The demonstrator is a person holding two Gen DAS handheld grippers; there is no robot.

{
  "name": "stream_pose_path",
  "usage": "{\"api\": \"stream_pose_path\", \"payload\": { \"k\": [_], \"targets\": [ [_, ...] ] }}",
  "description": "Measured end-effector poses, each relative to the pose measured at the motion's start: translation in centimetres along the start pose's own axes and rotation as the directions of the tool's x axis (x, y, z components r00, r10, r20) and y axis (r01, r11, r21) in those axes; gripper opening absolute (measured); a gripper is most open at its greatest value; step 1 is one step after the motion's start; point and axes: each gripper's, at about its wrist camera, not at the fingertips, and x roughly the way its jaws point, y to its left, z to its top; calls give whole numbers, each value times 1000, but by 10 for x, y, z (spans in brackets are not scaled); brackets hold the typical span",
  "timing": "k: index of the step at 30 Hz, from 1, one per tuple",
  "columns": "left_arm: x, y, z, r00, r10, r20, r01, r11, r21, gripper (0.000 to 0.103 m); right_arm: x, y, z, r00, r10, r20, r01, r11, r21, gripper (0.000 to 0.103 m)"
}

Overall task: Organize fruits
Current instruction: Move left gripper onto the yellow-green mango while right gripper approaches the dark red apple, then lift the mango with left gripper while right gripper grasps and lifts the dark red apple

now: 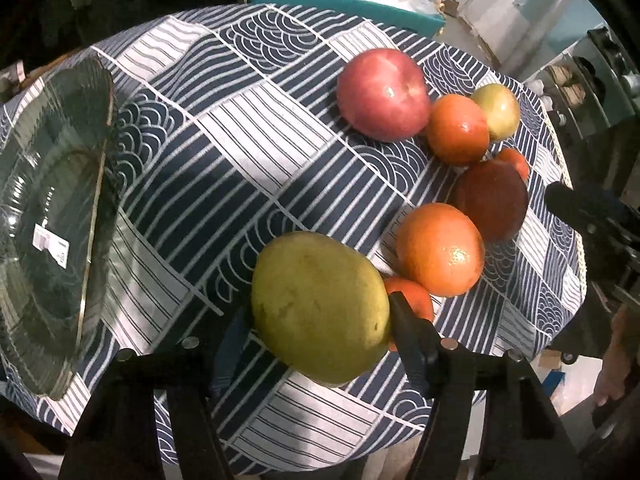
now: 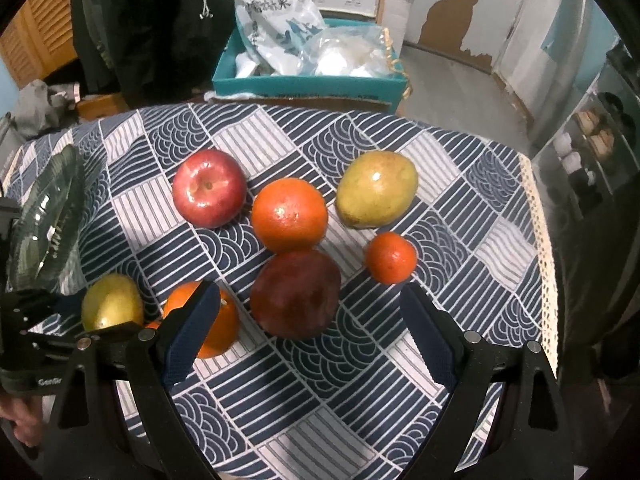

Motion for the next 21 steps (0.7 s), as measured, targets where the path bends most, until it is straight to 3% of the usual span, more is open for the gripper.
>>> {"api": "stream_pose_path", "payload": {
  "k": [8, 15, 21],
  "targets": [
    [-7, 16, 12, 995, 64, 75, -64, 998, -5, 69, 31, -4, 1, 998, 26, -66, -24, 999, 31, 91],
    [-6, 19, 18, 993, 58, 99, -57, 998, -10, 69, 64, -6, -2, 989, 57, -133, -48, 996, 72, 91],
    [-8, 19, 19, 992, 59, 111, -60, 998, 5, 69, 89, -8, -8, 978, 85, -190, -66, 993, 102, 81]
  ]
}}
